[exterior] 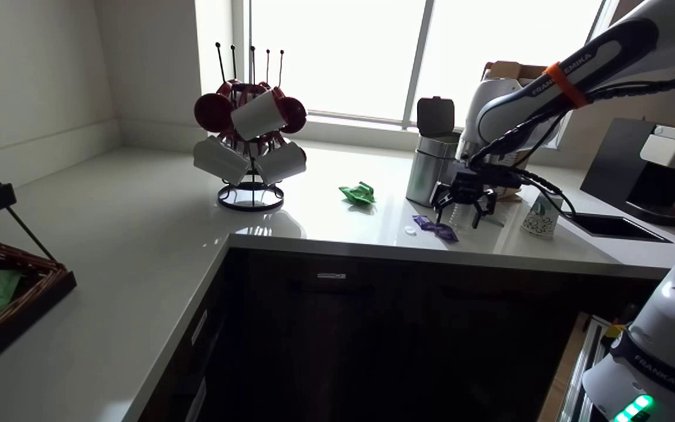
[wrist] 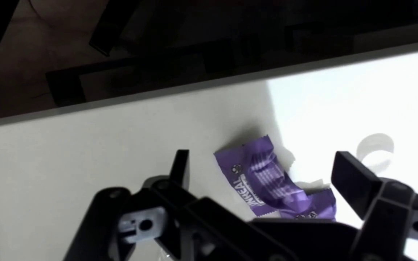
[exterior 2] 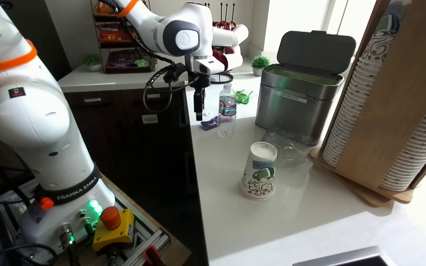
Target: Place the object on top of the container
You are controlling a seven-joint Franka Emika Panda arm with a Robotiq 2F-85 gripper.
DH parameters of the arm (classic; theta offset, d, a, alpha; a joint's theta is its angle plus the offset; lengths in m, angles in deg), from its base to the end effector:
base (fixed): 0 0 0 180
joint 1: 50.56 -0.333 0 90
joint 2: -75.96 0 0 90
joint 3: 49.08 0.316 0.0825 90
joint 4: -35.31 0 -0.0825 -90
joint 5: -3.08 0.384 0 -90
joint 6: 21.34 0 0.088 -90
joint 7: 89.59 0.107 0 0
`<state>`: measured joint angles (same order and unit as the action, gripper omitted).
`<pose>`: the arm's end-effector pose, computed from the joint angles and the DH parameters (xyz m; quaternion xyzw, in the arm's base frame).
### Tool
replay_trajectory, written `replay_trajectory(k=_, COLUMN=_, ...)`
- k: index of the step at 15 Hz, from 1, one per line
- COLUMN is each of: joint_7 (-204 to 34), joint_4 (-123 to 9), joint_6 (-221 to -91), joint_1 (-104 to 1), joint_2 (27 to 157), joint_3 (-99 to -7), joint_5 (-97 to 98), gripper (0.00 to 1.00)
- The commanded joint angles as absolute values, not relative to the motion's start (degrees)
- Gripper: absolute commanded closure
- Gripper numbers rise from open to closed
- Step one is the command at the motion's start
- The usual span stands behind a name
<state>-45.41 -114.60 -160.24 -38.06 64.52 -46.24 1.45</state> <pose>0.4172 -0.0717 0.3199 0.8961 -0.4436 0.0077 0.0126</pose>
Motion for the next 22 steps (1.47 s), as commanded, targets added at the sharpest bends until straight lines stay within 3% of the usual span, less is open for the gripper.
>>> replay_trajectory(k=1, joint_7=-39.2, joint_4=-112.9, joint_6=-162.3, joint_1=-38.4, joint_2=68.3, joint_3=-47.0, joint_5=-3.8, gripper=0.0)
replay_trajectory(k=6, joint_7=-36.0, joint_4=-111.8, joint_6=-161.8, joint_1=-39.2, joint_2=70.8, joint_3=-48.6, joint_5=-8.7, gripper=0.03)
replay_trajectory(k=7, joint_7=-35.6, joint_4=-111.7, joint_6=-161.9, joint_1=-39.3, joint_2=71.2, joint_3=-48.9, joint_5=-9.3, gripper=0.08)
replay_trajectory(k=12, joint_7=-35.4, joint_4=-111.3, joint_6=-162.6, joint_1=-40.4, joint_2=72.9, joint_3=-50.1, joint_5=-10.6, gripper=0.55)
replay_trajectory(k=17, joint_7=-35.7, joint_4=-110.5, joint_6=-162.5, joint_1=-41.4, joint_2=73.4, joint_3=-50.6, joint_5=-10.8, gripper=0.93)
replay_trajectory(k=19, joint_7=-35.9, joint_4=-110.3, joint_6=-162.6, joint_1=-41.7, joint_2=73.7, joint_3=-50.7, joint_5=-10.6, gripper=1.0)
replay_trajectory(k=22, joint_7=-36.5, joint_4=-110.1, joint_6=-162.6, joint_1=-42.1, joint_2=73.8, joint_3=-50.9, joint_5=-10.1, gripper=1.0)
